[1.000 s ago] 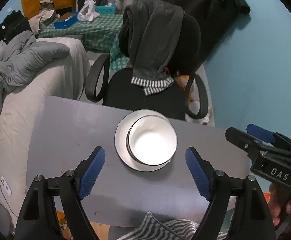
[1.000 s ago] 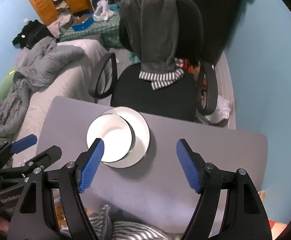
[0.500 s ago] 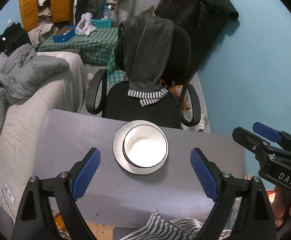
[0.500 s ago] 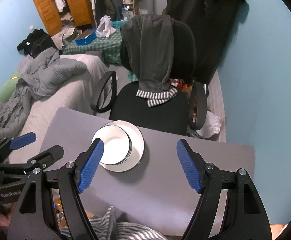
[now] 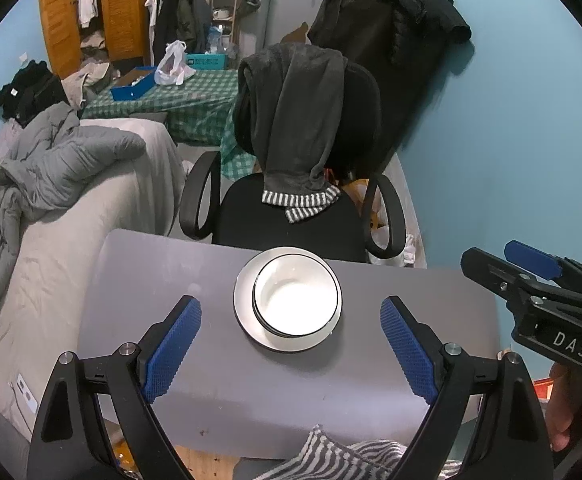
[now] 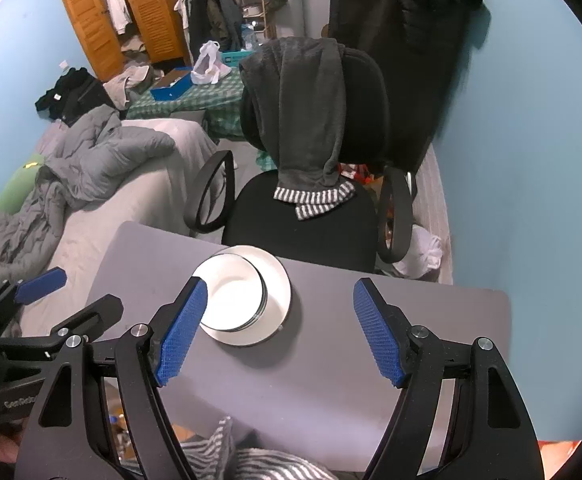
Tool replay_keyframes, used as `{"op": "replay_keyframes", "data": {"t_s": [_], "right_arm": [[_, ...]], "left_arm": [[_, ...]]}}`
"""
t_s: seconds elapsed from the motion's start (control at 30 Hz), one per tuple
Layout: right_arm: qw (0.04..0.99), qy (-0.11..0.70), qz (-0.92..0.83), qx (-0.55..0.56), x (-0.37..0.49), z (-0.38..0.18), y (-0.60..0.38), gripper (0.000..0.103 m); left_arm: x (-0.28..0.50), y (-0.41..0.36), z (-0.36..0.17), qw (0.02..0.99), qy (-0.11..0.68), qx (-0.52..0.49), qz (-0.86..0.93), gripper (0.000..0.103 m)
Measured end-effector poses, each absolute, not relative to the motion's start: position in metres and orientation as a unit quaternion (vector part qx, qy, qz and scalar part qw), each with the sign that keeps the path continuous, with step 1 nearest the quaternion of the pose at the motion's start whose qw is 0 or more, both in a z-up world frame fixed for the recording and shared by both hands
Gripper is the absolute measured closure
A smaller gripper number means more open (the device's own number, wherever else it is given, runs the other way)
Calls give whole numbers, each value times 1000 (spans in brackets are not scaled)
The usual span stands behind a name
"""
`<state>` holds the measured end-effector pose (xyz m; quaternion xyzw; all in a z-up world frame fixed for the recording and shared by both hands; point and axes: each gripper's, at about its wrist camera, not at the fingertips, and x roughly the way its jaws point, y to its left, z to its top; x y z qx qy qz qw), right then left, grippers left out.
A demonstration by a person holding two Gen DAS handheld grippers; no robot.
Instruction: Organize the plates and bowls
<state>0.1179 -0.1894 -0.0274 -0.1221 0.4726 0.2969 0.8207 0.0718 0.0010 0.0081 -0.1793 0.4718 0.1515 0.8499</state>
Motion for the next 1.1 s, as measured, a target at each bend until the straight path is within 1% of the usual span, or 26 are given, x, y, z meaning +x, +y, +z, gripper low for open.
{"op": "replay_keyframes", "data": {"t_s": [0.27, 1.1], "right_arm": [[822, 470, 297, -124, 117, -27, -190, 28], [829, 462, 291, -123, 114, -21, -198, 28]], "left_arm": [[70, -2, 14, 856, 464, -166, 158, 11], [62, -9, 28, 856, 460, -175, 160, 11]]}}
